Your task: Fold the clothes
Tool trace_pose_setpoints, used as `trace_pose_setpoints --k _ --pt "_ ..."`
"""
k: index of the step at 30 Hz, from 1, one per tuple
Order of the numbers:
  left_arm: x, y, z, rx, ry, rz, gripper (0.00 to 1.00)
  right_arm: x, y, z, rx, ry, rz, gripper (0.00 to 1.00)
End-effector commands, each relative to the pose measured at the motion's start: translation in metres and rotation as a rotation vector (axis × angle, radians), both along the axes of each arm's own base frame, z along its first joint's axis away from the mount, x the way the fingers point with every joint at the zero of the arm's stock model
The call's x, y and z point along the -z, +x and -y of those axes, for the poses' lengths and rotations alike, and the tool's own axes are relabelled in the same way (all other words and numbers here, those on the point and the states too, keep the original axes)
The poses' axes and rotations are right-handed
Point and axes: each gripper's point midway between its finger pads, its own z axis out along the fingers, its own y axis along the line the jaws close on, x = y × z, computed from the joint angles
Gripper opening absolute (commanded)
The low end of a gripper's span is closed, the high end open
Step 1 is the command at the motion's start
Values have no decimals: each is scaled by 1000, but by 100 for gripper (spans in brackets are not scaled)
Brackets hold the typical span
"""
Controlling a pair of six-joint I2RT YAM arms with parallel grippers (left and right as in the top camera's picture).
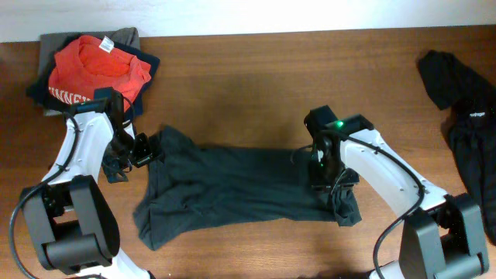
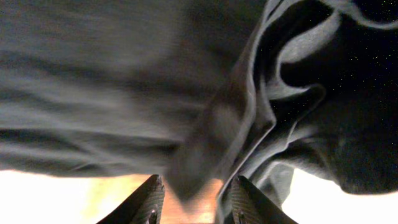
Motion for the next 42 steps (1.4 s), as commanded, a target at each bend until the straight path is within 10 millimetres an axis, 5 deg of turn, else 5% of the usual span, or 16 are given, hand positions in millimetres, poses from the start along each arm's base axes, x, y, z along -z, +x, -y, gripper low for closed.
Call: trace_pose_setpoints --k 1,5,8,12,14,16,21,33,42 --pt "-4 0 2 13 -5 19 99 -24 5 -13 -28 80 39 41" --pt "-4 0 2 13 -5 18 99 -54 19 6 36 61 108 50" --pt "-4 0 2 13 -5 18 99 -75 32 33 125 48 171 78" --pt "-4 0 2 13 -5 18 99 -78 36 72 242 33 182 77" --pt "-4 0 2 13 -5 18 99 -73 35 89 293 27 166 67" --pt "-4 0 2 13 -5 19 99 -67 30 101 337 21 148 45" --pt "-4 0 2 13 -5 21 99 -46 19 108 366 15 104 6" --pt "-4 0 2 13 -5 21 99 4 18 106 395 26 106 4" --pt "-4 0 2 13 -5 22 99 30 40 73 394 219 106 4"
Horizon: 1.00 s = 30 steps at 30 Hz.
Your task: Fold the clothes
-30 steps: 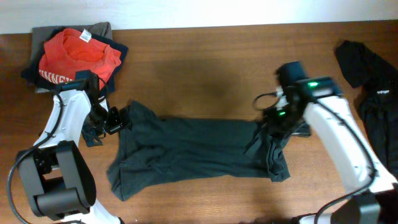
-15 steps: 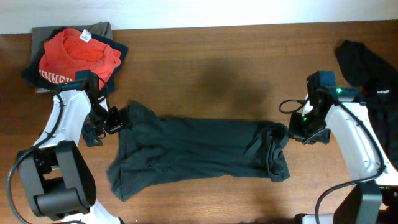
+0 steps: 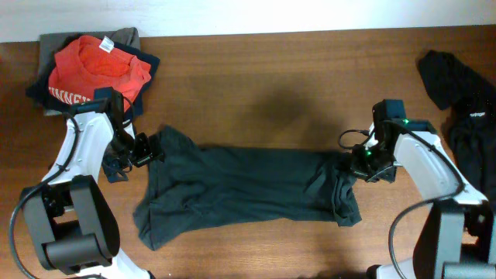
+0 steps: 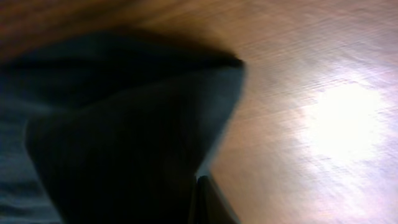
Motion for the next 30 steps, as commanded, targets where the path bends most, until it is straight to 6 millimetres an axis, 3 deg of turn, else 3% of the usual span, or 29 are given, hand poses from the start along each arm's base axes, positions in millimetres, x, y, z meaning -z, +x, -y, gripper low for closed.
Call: trace_pose_setpoints --k 1,6,7,13,17,21,25,28,30 --pt "-5 -1 2 13 -5 15 99 6 6 -21 -3 108 5 4" --pt "-5 -1 2 13 -6 15 99 16 13 -42 -55 140 9 4" --pt "-5 -1 2 13 -5 15 99 16 19 -58 -90 182 36 4" --pt "-5 -1 2 13 -5 15 99 4 35 -110 -198 328 132 4" --pt "-5 -1 2 13 -5 15 99 1 33 -122 -217 336 128 4" --pt "-5 -1 2 14 -5 15 99 -38 33 -102 -216 310 113 4" --pt "-3 -3 2 13 -6 11 99 -70 28 -57 -154 161 82 4" --pt "0 -4 2 13 -6 7 99 -78 23 -19 -96 27 58 4" --pt "1 -4 2 13 -6 8 99 -76 22 -8 -63 26 48 4"
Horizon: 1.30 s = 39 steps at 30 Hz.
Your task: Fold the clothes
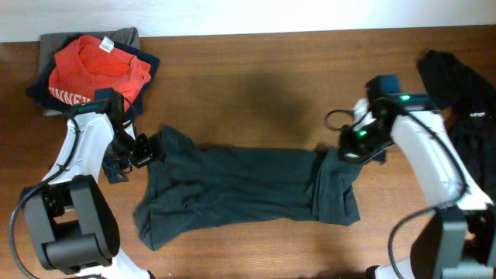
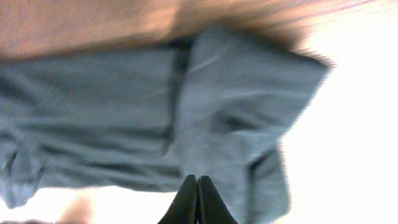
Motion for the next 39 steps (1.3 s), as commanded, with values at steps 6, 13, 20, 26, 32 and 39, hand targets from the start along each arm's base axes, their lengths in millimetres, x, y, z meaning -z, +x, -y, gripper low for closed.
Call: trace_pose_setpoints --k 6,13,20,26,32,39 --pt "-2 -2 2 13 -6 17 99 13 -3 21 19 -67 -18 50" --pt "-2 -1 2 13 -6 17 99 29 9 -11 -90 -116 16 46" --pt "-2 -1 2 13 -5 18 99 51 6 -29 -99 -239 -32 36" --pt "-2 -1 2 13 -6 17 99 64 6 -28 -46 -385 -48 37" --pt "-2 -1 2 13 -6 18 99 77 5 -29 -18 -414 -73 37" --pt "-2 -1 2 13 -6 17 99 89 4 -28 -6 -427 -100 44"
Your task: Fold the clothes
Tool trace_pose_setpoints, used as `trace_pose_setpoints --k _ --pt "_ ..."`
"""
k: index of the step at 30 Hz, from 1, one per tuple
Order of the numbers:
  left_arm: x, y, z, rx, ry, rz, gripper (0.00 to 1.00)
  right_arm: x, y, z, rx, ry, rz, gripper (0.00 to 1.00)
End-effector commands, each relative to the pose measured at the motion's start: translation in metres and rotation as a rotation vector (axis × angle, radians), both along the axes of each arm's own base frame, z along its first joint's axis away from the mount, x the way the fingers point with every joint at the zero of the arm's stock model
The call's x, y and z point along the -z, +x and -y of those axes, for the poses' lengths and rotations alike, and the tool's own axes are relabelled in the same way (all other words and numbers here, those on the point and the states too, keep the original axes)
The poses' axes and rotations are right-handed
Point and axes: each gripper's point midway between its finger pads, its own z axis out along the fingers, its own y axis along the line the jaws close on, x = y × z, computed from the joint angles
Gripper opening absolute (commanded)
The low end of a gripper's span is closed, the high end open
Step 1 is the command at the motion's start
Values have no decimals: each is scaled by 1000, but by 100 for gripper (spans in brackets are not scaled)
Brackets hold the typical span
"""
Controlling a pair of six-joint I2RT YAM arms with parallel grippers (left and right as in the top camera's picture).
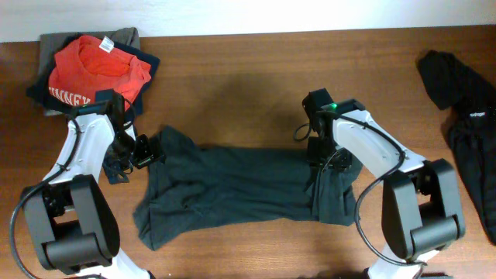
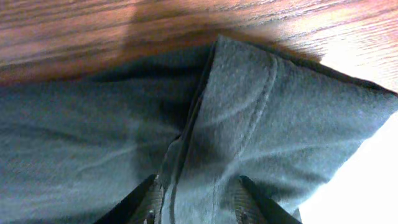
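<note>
A dark grey-green garment lies spread across the middle of the wooden table, and its right end is folded over into a flap. My left gripper sits at the garment's upper left corner and appears shut on the cloth there. My right gripper hovers low over the inner edge of the flap. In the right wrist view the right gripper is open, its fingers spread to either side of the flap's seam, with nothing pinched between them.
A stack of folded clothes topped by an orange shirt sits at the back left corner. Black clothing is heaped along the right edge. The white wall runs along the table's far edge.
My right gripper was shut, out past the garment's upper right corner. Now it is open, further left and lower over the flap's inner edge. The left arm has not moved.
First my right gripper was open over the garment's right part. Then it was shut at the right edge. After that it was shut, with the right end lying doubled over as a flap. Now it stands open above that flap. The left gripper stayed at the left corner throughout.
</note>
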Motion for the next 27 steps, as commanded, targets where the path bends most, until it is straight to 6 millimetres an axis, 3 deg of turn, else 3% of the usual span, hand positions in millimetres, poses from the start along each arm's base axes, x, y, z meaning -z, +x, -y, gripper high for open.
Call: trace_pose_setpoints --k 1,4,8,9,17,27 --pt "-4 -1 2 13 -6 14 99 10 -3 4 15 -40 -19 44" --pt "-4 -1 2 13 -6 14 99 14 -2 3 14 -41 -24 40" --pt "-4 -1 2 13 -6 14 99 14 0 2 16 -35 -17 7" --pt "-4 -1 2 13 -6 14 99 14 0 2 16 -31 -16 4" --pt "-4 -1 2 13 -6 15 99 10 5 -14 -25 28 -8 4" --pt "-4 -1 2 13 -5 17 99 -1 9 -48 -190 36 25 4"
